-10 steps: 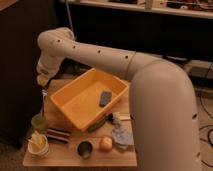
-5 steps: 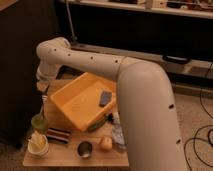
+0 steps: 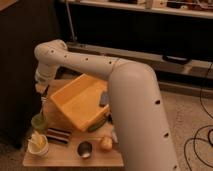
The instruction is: Place fork in plastic cup
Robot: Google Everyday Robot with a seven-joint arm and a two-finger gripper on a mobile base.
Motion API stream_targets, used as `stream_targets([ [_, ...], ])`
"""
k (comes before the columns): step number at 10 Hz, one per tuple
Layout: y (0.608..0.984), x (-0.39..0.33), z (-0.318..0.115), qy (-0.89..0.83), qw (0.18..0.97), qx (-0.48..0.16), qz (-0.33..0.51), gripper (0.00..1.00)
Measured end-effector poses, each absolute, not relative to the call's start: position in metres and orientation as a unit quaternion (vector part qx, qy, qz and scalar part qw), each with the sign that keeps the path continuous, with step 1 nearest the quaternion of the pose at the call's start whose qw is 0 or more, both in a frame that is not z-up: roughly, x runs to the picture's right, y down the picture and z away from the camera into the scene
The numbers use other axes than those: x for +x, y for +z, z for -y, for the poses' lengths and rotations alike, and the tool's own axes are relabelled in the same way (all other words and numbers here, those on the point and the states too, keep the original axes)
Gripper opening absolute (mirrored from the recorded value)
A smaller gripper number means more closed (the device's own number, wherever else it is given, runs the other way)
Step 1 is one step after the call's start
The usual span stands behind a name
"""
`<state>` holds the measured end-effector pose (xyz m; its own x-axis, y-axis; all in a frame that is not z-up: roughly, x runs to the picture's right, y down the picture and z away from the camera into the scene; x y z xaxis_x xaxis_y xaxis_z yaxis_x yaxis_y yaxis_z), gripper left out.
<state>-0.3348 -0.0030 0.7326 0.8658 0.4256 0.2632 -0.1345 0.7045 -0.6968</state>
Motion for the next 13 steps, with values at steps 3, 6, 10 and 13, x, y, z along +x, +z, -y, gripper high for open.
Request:
stream_targets([
  [3,0.737,-0.341,-0.008,0.144,0.899,-0.363,0.200,0.45],
  [6,0.740,-0.345,-0.018,0.138,0.896,-0.372,0.198,0.75],
  [10,0.732,-0.350,-0.025,0.129,0.892,-0.381,0.206,0.80],
  [13,0.731,-0.339,-0.020,0.145,0.894,-0.375,0.201,0.80],
])
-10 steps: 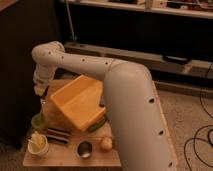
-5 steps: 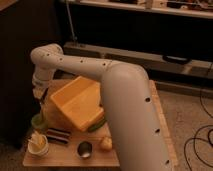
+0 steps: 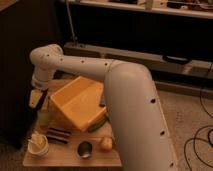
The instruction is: Place fork in plastic cup
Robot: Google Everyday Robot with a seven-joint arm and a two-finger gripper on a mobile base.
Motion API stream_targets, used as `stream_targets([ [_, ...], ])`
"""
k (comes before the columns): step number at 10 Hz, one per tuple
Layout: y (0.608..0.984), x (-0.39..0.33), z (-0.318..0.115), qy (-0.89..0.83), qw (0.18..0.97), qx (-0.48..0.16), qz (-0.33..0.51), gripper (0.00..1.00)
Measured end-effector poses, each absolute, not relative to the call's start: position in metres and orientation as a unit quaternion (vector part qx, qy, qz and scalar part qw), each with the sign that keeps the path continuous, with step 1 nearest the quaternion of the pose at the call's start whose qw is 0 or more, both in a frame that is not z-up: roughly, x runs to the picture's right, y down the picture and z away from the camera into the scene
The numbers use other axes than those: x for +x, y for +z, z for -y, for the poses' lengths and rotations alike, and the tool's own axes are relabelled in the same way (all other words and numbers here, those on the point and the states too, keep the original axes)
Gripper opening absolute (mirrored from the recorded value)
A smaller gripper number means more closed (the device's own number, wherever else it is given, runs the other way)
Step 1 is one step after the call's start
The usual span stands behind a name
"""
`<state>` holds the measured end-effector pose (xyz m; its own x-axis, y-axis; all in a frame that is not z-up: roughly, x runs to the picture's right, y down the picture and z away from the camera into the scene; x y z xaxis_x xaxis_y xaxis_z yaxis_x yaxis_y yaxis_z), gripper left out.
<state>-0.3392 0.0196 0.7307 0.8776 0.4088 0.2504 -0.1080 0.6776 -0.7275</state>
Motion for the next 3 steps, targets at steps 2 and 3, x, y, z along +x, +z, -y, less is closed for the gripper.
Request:
stream_targets([
  [2,0.7374,-0.3234,-0.0108,0.157,0.892,-0.375,0.195,0.80],
  [3,0.7362,-0.3258,-0.0117,0.155,0.892,-0.376,0.196,0.80],
])
